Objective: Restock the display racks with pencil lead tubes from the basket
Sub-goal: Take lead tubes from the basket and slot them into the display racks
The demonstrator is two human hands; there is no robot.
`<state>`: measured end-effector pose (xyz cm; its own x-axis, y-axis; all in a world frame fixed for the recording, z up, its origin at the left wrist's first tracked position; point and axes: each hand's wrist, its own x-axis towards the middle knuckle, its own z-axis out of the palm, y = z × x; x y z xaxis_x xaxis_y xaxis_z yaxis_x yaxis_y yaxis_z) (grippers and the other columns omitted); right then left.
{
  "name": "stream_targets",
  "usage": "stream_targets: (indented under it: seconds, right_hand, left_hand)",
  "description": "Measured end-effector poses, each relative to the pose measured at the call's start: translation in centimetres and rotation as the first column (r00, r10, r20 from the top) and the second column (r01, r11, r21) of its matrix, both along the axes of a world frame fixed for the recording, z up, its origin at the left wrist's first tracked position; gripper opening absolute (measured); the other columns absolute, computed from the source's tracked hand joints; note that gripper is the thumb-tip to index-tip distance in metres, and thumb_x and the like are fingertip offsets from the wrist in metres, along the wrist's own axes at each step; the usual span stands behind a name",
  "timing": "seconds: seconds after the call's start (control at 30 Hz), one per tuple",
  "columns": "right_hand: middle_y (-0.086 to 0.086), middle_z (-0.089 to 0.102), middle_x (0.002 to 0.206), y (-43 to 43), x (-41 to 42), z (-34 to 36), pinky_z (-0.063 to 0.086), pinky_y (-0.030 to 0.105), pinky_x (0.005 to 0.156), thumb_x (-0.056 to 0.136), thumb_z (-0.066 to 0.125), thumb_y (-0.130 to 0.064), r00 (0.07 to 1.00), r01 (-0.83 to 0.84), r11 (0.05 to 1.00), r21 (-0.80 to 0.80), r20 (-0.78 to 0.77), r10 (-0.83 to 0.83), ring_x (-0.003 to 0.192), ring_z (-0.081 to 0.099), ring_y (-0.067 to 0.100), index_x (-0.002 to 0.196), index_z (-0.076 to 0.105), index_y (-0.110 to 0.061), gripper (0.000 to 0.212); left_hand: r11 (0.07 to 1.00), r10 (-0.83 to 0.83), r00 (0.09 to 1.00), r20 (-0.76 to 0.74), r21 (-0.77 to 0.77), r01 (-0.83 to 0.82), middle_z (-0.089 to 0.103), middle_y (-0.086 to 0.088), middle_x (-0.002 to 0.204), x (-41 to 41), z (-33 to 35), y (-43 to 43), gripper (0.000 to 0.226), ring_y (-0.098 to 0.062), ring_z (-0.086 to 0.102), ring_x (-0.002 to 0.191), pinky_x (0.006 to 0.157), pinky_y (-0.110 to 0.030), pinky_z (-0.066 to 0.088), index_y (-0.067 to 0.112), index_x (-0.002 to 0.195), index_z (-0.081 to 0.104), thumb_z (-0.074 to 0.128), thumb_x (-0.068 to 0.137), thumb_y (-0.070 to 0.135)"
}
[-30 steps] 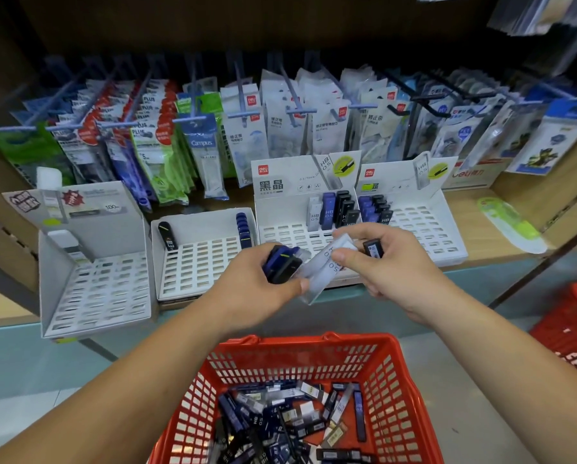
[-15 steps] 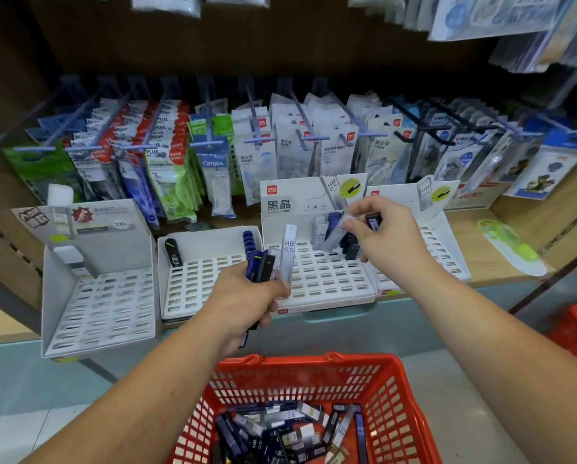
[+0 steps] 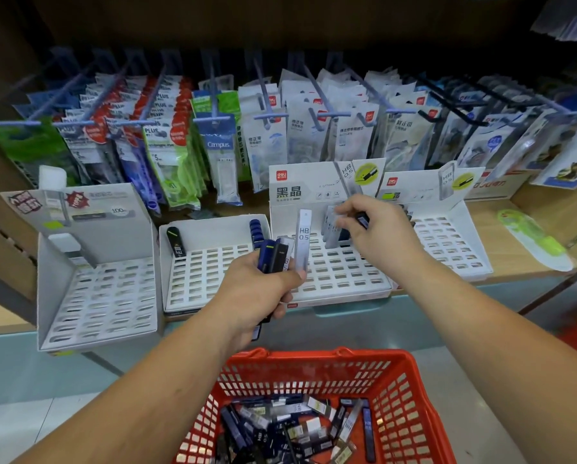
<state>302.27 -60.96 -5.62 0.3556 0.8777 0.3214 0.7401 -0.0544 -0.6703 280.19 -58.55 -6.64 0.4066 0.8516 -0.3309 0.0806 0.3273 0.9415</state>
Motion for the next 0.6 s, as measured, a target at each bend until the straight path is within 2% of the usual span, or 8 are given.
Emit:
stream_targets:
  seconds: [0.1, 0.2, 0.3, 0.33, 0.37, 0.43, 0.5, 0.6]
  right_hand:
    - [-0.007, 0.071, 0.094, 0.2, -0.2, -0.6, 0.056, 0.041, 0.085, 0.095, 0.070, -0.016, 0.994, 0.021, 1.000, -0.013, 0.110, -0.019, 0.090, 0.065, 0.019, 0.112, 0.070, -0.028, 0.021]
    - [-0.006, 0.072, 0.093, 0.0, -0.1, -1.1, 0.057, 0.045, 0.079, 0.095, 0.070, -0.018, 0.984, 0.041, 0.999, -0.036, 0.172, -0.034, 0.088, 0.065, 0.023, 0.106, 0.066, -0.030, 0.017]
    - [-0.008, 0.071, 0.096, -0.1, 0.2, -0.2, 0.056, 0.037, 0.085, 0.093, 0.074, -0.023, 0.987, 0.055, 0.998, 0.020, 0.152, -0.058, 0.092, 0.065, 0.014, 0.104, 0.075, -0.028, 0.012]
    - [-0.008, 0.070, 0.094, -0.3, -0.1, 0.6, 0.055, 0.030, 0.082, 0.092, 0.075, -0.026, 0.997, 0.052, 0.998, 0.037, 0.057, -0.054, 0.088, 0.064, 0.009, 0.106, 0.076, -0.026, 0.013]
    - [-0.006, 0.069, 0.092, -0.5, -0.5, 1.5, 0.053, 0.026, 0.074, 0.092, 0.076, -0.027, 0.994, 0.028, 0.999, 0.037, -0.103, -0.024, 0.078, 0.063, 0.004, 0.107, 0.076, -0.025, 0.015]
    - [0.002, 0.071, 0.092, -1.1, -1.4, 3.0, 0.046, 0.023, 0.052, 0.091, 0.078, -0.027, 0.899, -0.074, 0.997, -0.022, -0.434, 0.057, 0.052, 0.055, 0.006, 0.108, 0.076, -0.023, 0.017]
    - [0.010, 0.071, 0.092, -1.5, -2.2, 3.5, 0.037, 0.023, 0.042, 0.090, 0.080, -0.022, 0.844, -0.156, 0.984, -0.089, -0.530, 0.086, 0.042, 0.043, 0.014, 0.106, 0.076, -0.021, 0.017]
    - [0.013, 0.063, 0.075, -1.7, -2.1, 3.7, 0.031, 0.022, 0.040, 0.089, 0.080, -0.014, 0.801, -0.145, 0.984, -0.106, -0.596, 0.054, 0.042, 0.038, 0.018, 0.097, 0.074, -0.016, 0.010]
  left_hand:
    - [1.000, -0.007, 1.000, -0.005, 0.007, 0.007, 0.063, -0.008, 0.077, 0.2, 0.0, -0.2, 0.019, -0.016, 0.057, 0.061, 0.051, -0.028, 0.046, 0.011, 0.098, 0.069, 0.082, 0.085, 0.008]
    - [1.000, -0.008, 1.000, -0.004, 0.018, 0.008, 0.063, -0.008, 0.076, 0.4, 0.1, -0.3, 0.017, -0.015, 0.057, 0.059, 0.051, -0.028, 0.045, 0.012, 0.096, 0.069, 0.082, 0.085, 0.008]
    - [1.000, -0.007, 1.000, -0.007, 0.027, 0.008, 0.062, -0.008, 0.074, 0.6, 0.1, -0.4, 0.017, -0.015, 0.056, 0.058, 0.050, -0.027, 0.045, 0.012, 0.095, 0.069, 0.082, 0.085, 0.008]
    - [1.000, -0.009, 1.000, -0.005, 0.028, 0.009, 0.062, -0.008, 0.073, 0.7, 0.1, -0.4, 0.017, -0.015, 0.056, 0.058, 0.050, -0.027, 0.045, 0.011, 0.095, 0.069, 0.082, 0.085, 0.008]
    - [1.000, -0.013, 1.000, -0.002, 0.027, 0.013, 0.062, -0.007, 0.072, 0.7, 0.1, -0.5, 0.017, -0.015, 0.056, 0.057, 0.050, -0.027, 0.045, 0.011, 0.096, 0.069, 0.082, 0.085, 0.008]
    - [0.999, -0.030, 1.000, 0.005, 0.023, 0.030, 0.062, -0.006, 0.071, 0.9, 0.2, -0.5, 0.020, -0.016, 0.055, 0.058, 0.050, -0.028, 0.045, 0.009, 0.100, 0.069, 0.082, 0.085, 0.008]
    - [0.998, -0.059, 0.998, 0.011, 0.020, 0.058, 0.062, -0.006, 0.072, 1.2, 0.3, -0.6, 0.022, -0.017, 0.054, 0.062, 0.051, -0.029, 0.044, 0.007, 0.102, 0.068, 0.082, 0.085, 0.008]
    - [0.997, -0.081, 0.997, 0.001, 0.013, 0.081, 0.061, -0.008, 0.075, 1.5, 0.2, -0.7, 0.021, -0.019, 0.054, 0.064, 0.051, -0.030, 0.044, 0.009, 0.100, 0.069, 0.083, 0.084, 0.011]
